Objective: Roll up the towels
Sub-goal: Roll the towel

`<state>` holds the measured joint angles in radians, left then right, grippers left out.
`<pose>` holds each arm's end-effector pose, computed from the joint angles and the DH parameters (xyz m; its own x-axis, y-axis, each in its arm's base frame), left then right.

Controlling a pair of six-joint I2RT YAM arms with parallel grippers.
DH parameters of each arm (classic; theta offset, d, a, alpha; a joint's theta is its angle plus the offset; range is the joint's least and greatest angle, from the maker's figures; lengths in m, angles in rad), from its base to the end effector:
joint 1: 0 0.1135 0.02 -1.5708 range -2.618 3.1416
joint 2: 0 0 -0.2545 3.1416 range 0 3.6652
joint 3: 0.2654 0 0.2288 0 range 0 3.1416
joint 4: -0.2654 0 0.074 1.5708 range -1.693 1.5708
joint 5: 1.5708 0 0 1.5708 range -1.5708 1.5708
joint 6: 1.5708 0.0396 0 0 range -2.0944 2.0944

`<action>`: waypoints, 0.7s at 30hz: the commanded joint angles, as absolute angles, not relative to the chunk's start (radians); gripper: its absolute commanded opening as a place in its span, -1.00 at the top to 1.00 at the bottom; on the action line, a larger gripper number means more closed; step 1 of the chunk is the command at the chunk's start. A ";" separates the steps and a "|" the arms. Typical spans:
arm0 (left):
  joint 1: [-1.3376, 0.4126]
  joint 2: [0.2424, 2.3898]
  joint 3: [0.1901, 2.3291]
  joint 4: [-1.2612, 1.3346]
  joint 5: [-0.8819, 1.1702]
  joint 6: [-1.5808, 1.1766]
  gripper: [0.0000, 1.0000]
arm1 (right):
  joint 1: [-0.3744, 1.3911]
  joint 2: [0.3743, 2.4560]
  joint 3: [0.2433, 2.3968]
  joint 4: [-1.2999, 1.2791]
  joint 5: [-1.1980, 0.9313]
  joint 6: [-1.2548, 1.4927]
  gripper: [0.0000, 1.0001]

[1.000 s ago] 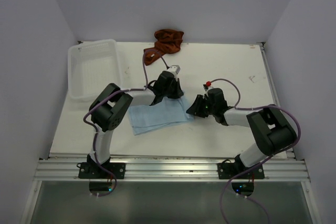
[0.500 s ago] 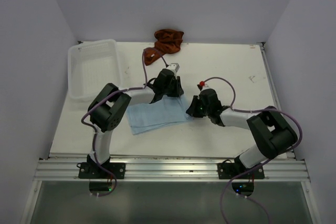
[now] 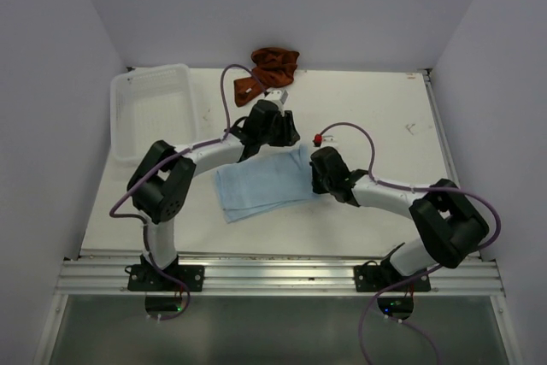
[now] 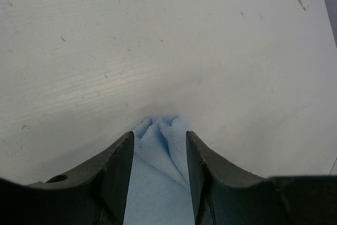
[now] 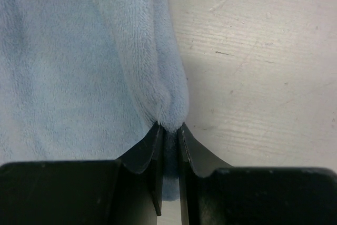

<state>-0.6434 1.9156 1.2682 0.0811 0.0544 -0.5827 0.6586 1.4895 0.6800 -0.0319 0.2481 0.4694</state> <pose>0.3301 -0.2502 0.2068 -0.7082 -0.1557 -0.6886 0.2946 0.8212 -0.4887 0.2195 0.1575 0.1649 -0.7357 -0.0148 -0.6772 -0.1469 0.9794 0.1382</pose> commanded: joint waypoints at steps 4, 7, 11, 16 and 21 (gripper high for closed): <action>-0.637 1.847 1.292 0.074 0.066 -0.591 -0.01 | 0.713 1.480 0.761 -0.133 0.448 0.393 1.00; -0.637 1.851 1.295 0.077 0.092 -0.613 -0.02 | 0.741 1.491 0.781 -0.147 0.508 0.376 1.00; -0.637 1.864 1.295 0.094 0.143 -0.653 -0.01 | 0.776 1.512 0.804 -0.155 0.575 0.359 1.00; -0.637 1.868 1.279 0.115 0.181 -0.695 -0.01 | 0.816 1.560 0.834 -0.164 0.659 0.348 1.00; -0.637 1.881 1.276 0.126 0.218 -0.709 0.00 | 0.853 1.609 0.861 -0.181 0.742 0.362 1.00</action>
